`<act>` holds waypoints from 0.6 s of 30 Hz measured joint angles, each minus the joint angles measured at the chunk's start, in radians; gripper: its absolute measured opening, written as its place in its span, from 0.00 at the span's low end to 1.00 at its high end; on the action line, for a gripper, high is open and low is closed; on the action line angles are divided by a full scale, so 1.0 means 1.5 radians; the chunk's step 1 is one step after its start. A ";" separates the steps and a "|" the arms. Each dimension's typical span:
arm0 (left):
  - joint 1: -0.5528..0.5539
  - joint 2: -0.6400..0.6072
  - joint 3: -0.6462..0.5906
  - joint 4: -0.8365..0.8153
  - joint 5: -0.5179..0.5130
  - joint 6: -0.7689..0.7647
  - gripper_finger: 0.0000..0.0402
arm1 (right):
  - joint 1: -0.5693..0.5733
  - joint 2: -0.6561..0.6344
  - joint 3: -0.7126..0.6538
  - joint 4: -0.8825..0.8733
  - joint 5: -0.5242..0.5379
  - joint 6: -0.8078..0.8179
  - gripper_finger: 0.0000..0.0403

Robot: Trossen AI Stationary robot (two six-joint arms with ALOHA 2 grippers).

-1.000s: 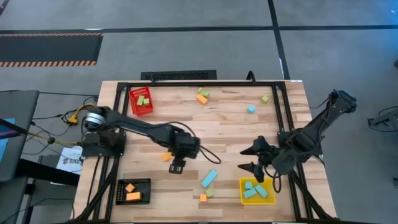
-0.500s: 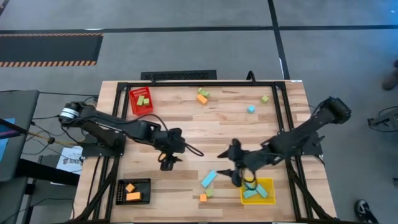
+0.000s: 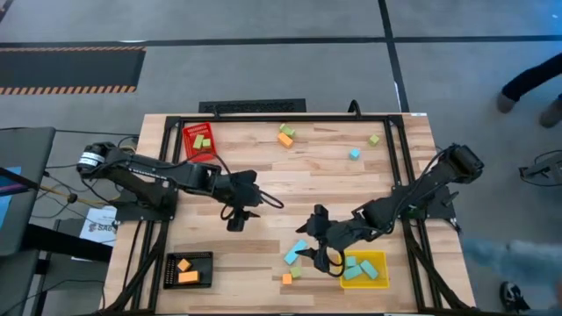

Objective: Sort & place blocks by color
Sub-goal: Put the green block into the red bin

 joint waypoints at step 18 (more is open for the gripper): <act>0.014 0.000 0.000 0.074 0.032 -0.020 0.48 | -0.006 0.000 0.000 0.008 -0.069 -0.015 0.81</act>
